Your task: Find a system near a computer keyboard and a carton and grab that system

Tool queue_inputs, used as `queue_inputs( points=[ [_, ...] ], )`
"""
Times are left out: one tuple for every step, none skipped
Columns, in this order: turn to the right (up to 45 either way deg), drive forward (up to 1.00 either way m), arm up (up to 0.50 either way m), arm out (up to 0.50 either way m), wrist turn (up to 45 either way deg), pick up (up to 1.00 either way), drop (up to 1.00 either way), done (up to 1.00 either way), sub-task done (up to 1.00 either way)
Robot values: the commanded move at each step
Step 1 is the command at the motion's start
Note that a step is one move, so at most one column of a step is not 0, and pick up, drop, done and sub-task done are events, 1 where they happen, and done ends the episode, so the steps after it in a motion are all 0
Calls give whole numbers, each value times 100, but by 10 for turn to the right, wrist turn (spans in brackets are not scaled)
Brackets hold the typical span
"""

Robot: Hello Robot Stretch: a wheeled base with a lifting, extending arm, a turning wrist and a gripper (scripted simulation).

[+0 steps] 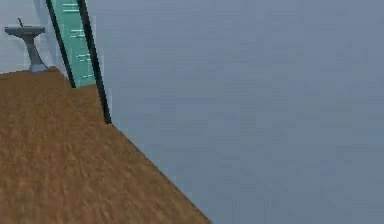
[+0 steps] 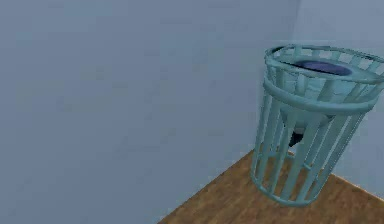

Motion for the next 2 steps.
queue_inputs(
  points=[
    [0,20,0,0,0,0,0,0,0],
    [-390,0,0,0,0,0,0,0,0]
  ],
)
